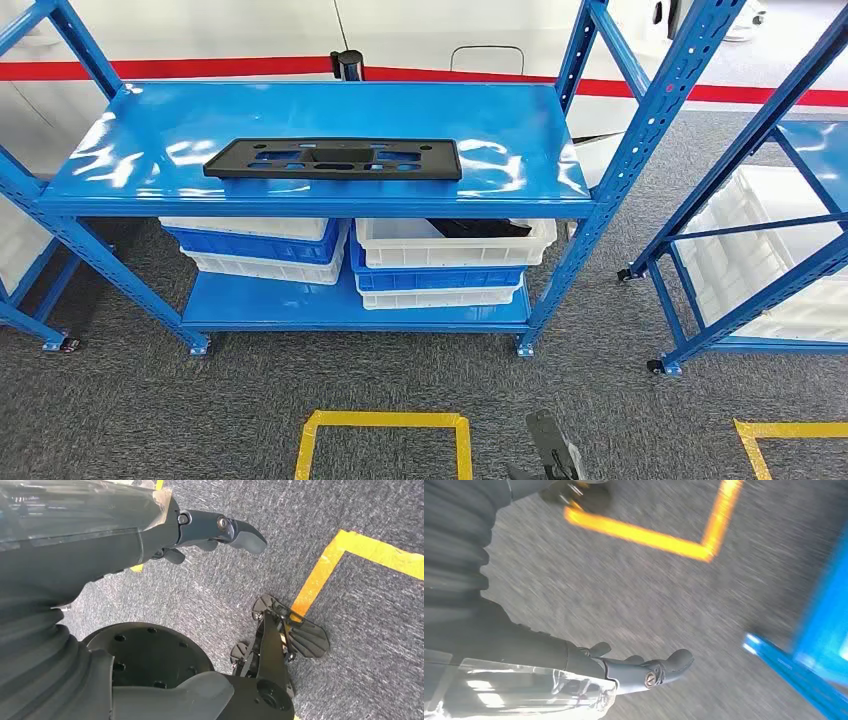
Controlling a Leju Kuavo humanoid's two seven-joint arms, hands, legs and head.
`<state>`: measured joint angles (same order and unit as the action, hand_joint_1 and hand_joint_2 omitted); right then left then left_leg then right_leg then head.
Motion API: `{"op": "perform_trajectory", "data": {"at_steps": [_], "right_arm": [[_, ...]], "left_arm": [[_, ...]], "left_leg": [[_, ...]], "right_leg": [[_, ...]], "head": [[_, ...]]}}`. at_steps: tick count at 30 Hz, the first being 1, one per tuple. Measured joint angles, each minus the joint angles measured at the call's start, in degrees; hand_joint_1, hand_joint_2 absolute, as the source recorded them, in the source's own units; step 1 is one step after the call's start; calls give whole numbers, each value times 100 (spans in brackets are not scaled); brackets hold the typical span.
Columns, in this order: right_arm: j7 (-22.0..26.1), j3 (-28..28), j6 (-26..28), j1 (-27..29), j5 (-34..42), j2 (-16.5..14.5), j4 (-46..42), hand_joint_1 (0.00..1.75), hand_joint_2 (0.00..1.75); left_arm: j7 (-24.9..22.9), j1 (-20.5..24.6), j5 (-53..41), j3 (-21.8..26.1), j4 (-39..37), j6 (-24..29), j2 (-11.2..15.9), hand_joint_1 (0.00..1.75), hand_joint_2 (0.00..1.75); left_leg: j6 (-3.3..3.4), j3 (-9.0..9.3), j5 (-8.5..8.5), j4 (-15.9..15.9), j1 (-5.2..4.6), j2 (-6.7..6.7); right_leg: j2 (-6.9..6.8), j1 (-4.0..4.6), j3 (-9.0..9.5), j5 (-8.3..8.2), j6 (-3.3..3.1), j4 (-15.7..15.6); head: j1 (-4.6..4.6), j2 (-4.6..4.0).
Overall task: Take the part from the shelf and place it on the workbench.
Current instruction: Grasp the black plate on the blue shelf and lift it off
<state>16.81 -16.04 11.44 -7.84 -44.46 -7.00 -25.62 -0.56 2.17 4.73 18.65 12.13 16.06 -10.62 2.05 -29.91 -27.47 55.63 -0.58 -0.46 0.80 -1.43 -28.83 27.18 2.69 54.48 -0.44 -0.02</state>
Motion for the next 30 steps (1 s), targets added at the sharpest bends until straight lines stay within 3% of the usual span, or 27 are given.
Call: {"op": "perform_trajectory", "data": {"at_steps": [5, 9, 22, 30], "right_arm": [[124, 340, 176, 74, 35, 156, -646, 0, 175], [231, 748, 388, 145, 99, 383, -1325, 0, 175], [681, 2217, 1579, 249, 75, 1118, -3304, 0, 175], [851, 2963, 2230, 318, -434, 1377, -4490, 0, 175]], "left_arm": [[44, 2, 1, 29, -8, 43, 0, 0, 175], [117, 6, -1, 51, -25, 68, 0, 0, 0], [519, 6, -41, 51, -49, -448, 0, 0, 0], [882, 2, -90, 49, -73, -907, 6, 0, 0]], "left_leg": [[0, -1, 0, 0, 0, 0], [0, -2, 0, 0, -1, 1], [0, -3, 0, 1, -1, -1], [0, -7, 0, 0, 0, -1]], "right_leg": [[0, 0, -1, 0, 0, 0], [0, 0, -1, 0, 0, 0], [-1, 0, -1, -1, 1, 0], [-3, 1, -1, -1, 1, 2]], "head": [[0, 0], [0, 0], [-1, 0], [-1, 0]]}}
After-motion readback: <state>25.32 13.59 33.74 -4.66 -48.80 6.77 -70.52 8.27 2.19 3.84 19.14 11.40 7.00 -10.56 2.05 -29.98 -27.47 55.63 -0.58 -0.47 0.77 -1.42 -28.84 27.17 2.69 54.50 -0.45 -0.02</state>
